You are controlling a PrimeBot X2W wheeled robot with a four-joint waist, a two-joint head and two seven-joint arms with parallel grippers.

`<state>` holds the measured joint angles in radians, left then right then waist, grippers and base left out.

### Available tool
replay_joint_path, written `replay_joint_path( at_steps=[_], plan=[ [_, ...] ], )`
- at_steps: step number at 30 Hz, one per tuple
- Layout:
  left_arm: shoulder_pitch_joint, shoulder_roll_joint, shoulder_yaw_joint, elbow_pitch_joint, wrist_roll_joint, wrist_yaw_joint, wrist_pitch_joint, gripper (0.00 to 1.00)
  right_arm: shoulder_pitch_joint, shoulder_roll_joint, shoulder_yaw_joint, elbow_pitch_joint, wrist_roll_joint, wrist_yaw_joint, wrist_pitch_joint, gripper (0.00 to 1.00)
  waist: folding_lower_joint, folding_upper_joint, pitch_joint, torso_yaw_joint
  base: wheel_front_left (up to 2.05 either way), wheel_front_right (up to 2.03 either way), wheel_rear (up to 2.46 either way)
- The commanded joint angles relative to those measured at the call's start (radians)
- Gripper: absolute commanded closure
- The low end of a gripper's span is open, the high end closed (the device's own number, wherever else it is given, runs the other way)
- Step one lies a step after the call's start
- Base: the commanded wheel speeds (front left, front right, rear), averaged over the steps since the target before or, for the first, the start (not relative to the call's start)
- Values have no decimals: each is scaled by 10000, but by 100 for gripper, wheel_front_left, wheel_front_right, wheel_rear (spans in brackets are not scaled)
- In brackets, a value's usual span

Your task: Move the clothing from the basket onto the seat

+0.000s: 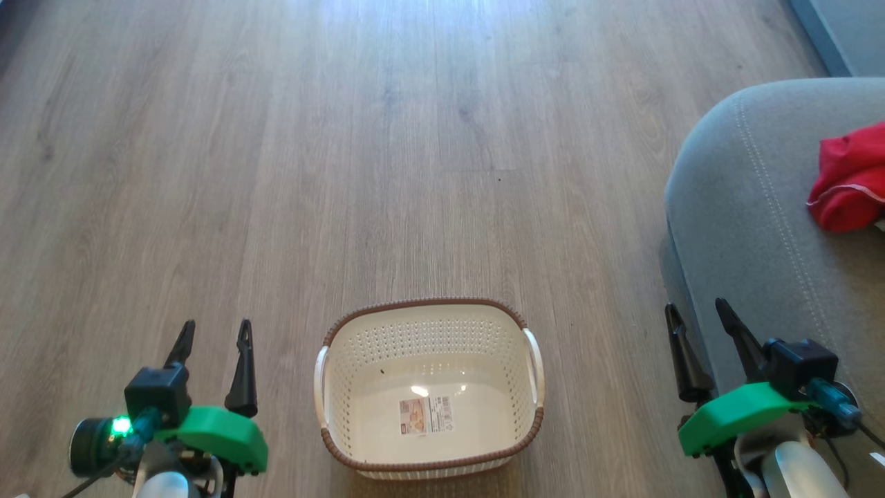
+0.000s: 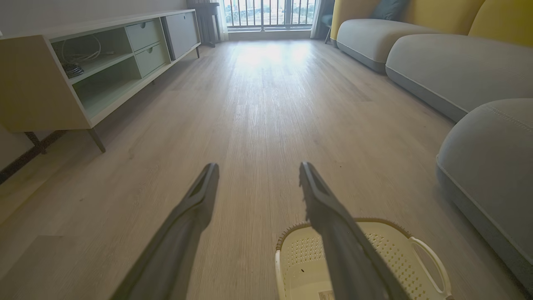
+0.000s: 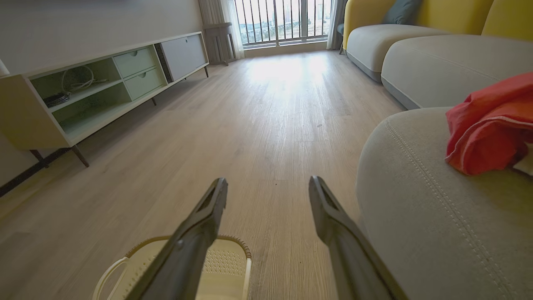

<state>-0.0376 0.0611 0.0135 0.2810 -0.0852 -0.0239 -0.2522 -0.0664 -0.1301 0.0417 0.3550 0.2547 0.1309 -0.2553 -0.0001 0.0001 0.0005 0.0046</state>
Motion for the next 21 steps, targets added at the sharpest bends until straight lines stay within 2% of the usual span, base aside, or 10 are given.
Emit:
replay_joint_path(
  at_steps=[1,18,19,21],
  plan=[
    [-284,28,415,-354,92,-19,-95,0,-181,-31,181,-276,-66,-2,-64,0,1,-1,20,-30,0,0,0],
    [-183,-80,639,-410,127,-273,-95,0,-355,21,164,-221,-85,-2,-64,0,1,-1,135,-141,0,0,0],
    [8,-119,244,-22,128,-260,5,100,-17,18,-7,82,6,2,2,100,1,-1,139,-142,0,0,0],
    [68,-140,218,300,121,-260,60,100,47,45,19,380,17,2,9,100,1,-1,140,-142,0,0,0]
  ],
)
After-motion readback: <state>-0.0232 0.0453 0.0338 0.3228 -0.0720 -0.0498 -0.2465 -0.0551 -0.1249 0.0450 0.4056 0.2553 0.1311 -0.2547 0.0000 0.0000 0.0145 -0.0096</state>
